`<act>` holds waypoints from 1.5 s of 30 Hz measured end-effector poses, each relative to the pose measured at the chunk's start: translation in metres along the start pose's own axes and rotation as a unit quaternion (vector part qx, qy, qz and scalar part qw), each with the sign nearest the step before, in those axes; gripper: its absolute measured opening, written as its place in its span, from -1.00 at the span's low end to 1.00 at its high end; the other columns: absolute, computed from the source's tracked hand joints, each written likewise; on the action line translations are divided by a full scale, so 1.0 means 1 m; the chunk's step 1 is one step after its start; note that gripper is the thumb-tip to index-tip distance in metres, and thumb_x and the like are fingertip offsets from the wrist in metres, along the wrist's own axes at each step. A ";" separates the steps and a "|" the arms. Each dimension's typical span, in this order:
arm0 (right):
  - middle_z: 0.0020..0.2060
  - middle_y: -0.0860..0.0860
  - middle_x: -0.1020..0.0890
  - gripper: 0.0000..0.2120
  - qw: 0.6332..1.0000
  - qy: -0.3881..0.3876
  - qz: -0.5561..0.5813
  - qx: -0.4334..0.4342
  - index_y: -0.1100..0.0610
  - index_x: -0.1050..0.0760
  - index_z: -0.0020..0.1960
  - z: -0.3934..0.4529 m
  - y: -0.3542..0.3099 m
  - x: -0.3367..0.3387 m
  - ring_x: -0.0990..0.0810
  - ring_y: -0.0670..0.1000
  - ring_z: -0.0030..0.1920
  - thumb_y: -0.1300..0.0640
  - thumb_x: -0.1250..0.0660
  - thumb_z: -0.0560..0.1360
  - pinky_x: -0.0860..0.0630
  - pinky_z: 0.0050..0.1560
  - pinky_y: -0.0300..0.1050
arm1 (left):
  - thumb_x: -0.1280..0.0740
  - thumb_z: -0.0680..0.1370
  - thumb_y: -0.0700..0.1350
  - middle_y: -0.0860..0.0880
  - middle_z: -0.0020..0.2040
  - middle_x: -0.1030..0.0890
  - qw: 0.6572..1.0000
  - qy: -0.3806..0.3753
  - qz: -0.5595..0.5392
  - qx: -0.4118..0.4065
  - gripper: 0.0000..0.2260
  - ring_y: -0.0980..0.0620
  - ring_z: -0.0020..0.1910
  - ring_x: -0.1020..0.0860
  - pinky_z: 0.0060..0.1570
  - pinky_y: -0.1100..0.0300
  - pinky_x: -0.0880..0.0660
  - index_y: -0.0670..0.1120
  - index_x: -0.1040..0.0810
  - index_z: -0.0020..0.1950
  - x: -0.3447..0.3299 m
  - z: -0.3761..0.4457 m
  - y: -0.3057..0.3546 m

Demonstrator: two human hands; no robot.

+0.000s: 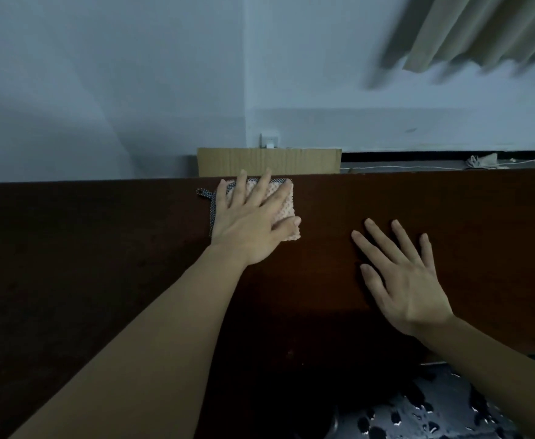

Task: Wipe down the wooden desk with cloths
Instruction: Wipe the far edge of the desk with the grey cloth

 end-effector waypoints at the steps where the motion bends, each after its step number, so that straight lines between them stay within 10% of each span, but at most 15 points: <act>1: 0.63 -0.19 -0.02 -0.46 1.000 0.000 0.002 0.000 -0.22 -0.04 0.62 0.000 0.000 0.000 0.14 0.07 0.64 -0.26 0.21 0.67 0.22 0.57 0.29 | 0.14 0.60 0.43 0.08 0.64 0.30 1.000 0.001 0.000 0.005 -0.37 -0.16 0.60 0.35 0.51 -0.26 0.37 0.28 0.20 0.63 0.000 0.001 -0.001; 12: 0.63 -0.17 0.00 -0.43 1.000 -0.011 -0.004 0.000 -0.21 -0.01 0.63 0.001 0.001 -0.001 0.16 0.10 0.63 -0.28 0.26 0.65 0.21 0.56 0.34 | 0.23 0.57 0.44 0.07 0.66 0.23 0.998 -0.003 0.030 -0.051 -0.36 -0.15 0.62 0.28 0.52 -0.22 0.35 0.27 0.20 0.62 -0.015 -0.069 0.010; 24: 0.62 -0.17 0.03 -0.43 1.000 -0.014 0.003 0.006 -0.21 0.00 0.63 0.001 -0.002 0.000 0.19 0.09 0.63 -0.27 0.26 0.64 0.27 0.56 0.30 | 0.18 0.61 0.40 0.03 0.66 0.26 0.997 0.006 0.018 0.075 -0.38 -0.20 0.62 0.28 0.50 -0.30 0.30 0.26 0.22 0.63 -0.001 -0.005 -0.019; 33: 0.63 -0.13 0.04 -0.40 0.999 -0.033 -0.014 0.003 -0.19 0.02 0.63 0.001 -0.004 0.001 0.18 0.14 0.63 -0.27 0.31 0.62 0.22 0.55 0.36 | 0.21 0.59 0.43 0.08 0.66 0.22 0.999 -0.012 0.030 -0.014 -0.35 -0.16 0.63 0.25 0.53 -0.27 0.27 0.25 0.17 0.64 -0.021 -0.077 0.026; 45: 0.62 -0.12 -0.02 -0.41 1.000 -0.019 -0.014 0.014 -0.17 -0.03 0.63 0.002 -0.005 0.000 0.11 0.17 0.63 -0.26 0.27 0.64 0.16 0.55 0.39 | 0.19 0.60 0.40 0.03 0.67 0.23 0.993 0.022 0.016 0.111 -0.37 -0.20 0.62 0.24 0.52 -0.28 0.28 0.25 0.20 0.64 0.000 -0.008 -0.006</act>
Point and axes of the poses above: each hand's wrist, its own z-axis towards the middle knuckle, its own x-axis out of the back of the hand, y = z × x, the point moved 9 cm from there along z, towards the middle knuckle
